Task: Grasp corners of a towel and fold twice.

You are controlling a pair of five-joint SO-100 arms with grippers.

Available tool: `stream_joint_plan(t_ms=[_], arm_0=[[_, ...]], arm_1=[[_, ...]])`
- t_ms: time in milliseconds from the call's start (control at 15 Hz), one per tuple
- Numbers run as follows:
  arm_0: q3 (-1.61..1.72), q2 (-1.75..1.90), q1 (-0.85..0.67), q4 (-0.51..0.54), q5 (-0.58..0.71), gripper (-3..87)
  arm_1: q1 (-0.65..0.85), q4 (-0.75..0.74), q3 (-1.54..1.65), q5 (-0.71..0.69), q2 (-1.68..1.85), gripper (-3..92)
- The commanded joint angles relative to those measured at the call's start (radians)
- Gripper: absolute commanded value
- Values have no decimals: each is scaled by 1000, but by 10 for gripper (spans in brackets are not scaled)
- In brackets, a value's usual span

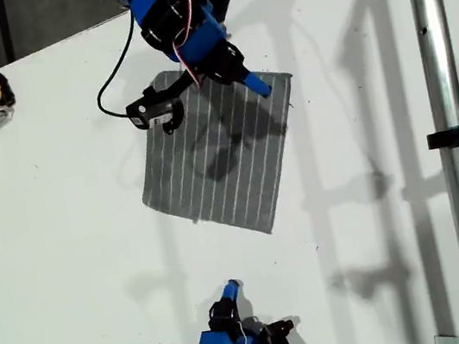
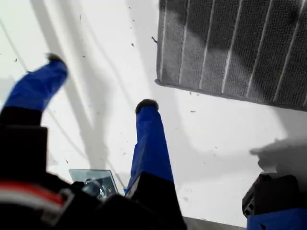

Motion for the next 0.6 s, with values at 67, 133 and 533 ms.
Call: stream_joint_plan(t_ms=[67,133,533], arm_0=[[5,5,-5,2,-5,-24],[5,5,-5,2,-5,-24],[5,5,-6,2,-3,-24]], arm_1=[[20,14,-34,-9,-3,434],[25,17,-9,-6,-5,428],[-18,-112,227,69,-69,421]])
